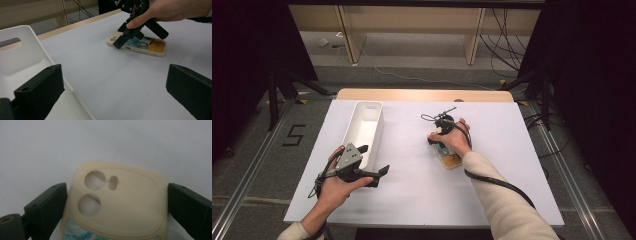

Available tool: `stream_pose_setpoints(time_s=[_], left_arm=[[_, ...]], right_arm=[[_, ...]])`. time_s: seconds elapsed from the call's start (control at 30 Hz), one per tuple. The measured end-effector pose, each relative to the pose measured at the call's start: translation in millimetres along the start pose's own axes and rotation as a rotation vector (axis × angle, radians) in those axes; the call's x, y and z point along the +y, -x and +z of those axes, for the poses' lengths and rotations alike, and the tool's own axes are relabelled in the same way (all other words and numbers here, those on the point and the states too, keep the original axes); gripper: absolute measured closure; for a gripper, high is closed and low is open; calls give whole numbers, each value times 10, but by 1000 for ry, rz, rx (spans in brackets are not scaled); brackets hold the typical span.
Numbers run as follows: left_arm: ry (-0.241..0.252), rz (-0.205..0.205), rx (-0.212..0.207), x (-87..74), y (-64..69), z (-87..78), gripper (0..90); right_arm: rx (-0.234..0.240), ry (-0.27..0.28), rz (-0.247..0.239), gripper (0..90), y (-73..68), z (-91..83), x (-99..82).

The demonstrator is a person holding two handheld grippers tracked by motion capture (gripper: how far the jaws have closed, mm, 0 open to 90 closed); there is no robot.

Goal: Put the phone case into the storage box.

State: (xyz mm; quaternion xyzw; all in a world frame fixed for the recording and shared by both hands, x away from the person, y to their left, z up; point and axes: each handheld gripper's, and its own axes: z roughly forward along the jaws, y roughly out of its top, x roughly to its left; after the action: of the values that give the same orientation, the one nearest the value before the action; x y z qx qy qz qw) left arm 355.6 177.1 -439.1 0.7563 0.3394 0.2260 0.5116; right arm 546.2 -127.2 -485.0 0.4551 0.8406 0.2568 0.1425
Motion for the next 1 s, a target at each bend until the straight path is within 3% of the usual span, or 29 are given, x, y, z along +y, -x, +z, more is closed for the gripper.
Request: stream_pose_setpoints(time_s=[1.0], left_arm=[[0,1,0,0,1,-1,8]], right_arm=[[-28,-11,39,87,-39,-17,7]])
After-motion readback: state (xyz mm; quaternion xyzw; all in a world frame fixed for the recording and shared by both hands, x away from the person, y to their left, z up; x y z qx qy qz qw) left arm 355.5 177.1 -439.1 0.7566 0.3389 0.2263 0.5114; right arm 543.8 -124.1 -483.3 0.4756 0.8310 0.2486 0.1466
